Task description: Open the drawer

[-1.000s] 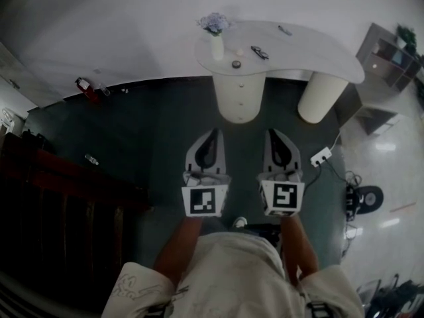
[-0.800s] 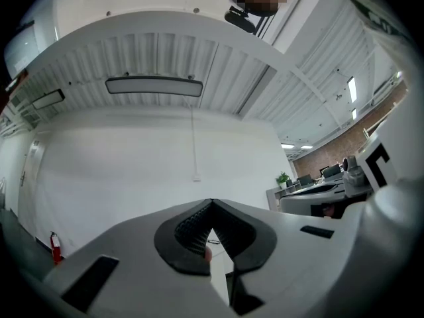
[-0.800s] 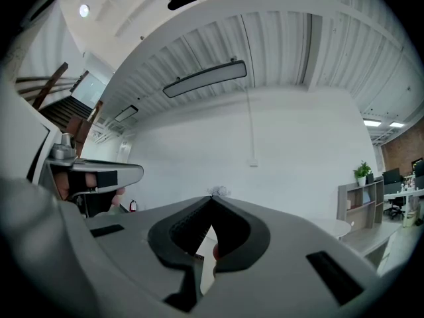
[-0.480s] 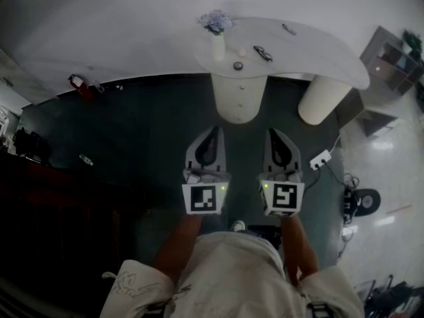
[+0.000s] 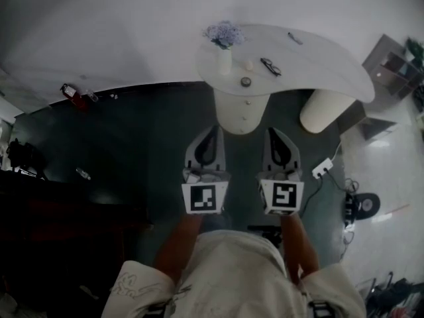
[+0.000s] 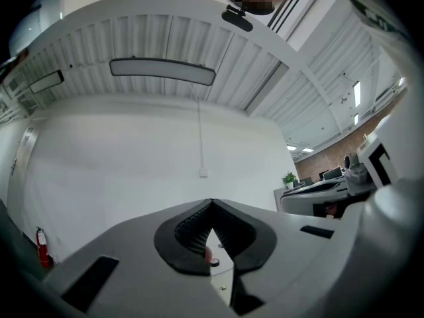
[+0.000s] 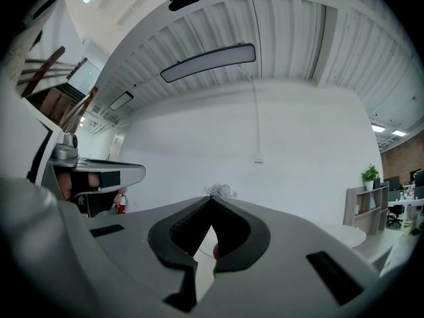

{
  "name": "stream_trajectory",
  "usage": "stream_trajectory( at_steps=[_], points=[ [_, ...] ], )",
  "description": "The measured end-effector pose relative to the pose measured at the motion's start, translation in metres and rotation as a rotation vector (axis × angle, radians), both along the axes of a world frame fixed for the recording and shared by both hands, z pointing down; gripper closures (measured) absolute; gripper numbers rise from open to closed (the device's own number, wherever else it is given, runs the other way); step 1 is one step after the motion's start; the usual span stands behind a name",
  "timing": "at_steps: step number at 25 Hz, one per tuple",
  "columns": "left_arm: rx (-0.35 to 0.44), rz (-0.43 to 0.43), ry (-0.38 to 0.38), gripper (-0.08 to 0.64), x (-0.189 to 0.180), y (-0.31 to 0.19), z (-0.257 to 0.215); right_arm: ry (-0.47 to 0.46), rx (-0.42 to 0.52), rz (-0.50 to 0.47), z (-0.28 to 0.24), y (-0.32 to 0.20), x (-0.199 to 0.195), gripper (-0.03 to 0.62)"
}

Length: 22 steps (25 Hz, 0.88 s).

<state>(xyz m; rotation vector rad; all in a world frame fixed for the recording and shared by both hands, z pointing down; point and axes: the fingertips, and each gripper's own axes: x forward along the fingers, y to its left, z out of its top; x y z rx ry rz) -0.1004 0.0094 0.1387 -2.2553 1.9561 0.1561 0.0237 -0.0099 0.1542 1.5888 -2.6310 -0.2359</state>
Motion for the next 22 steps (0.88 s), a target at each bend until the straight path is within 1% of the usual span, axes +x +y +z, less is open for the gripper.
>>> stream_trajectory(
  at_steps=[6, 11, 15, 19, 22],
  points=[
    [-0.012, 0.026, 0.016, 0.558, -0.035, -0.044, 0.004, 0.012, -0.007, 0.049, 0.003, -0.042, -0.028, 0.590],
    [-0.030, 0.042, 0.021, 0.558, -0.048, -0.075, 0.011, 0.021, -0.009, 0.079, 0.005, -0.069, -0.038, 0.589],
    [-0.044, 0.046, 0.023, 0.558, -0.044, -0.097, 0.018, 0.017, -0.018, 0.086, 0.010, -0.091, -0.035, 0.589],
    [-0.044, 0.030, 0.012, 0.558, -0.029, -0.123, 0.021, -0.012, -0.034, 0.077, 0.016, -0.119, -0.022, 0.589],
    [-0.047, 0.013, 0.016, 0.558, -0.016, -0.146, 0.021, -0.021, -0.026, 0.052, 0.015, -0.143, -0.010, 0.589]
  ],
)
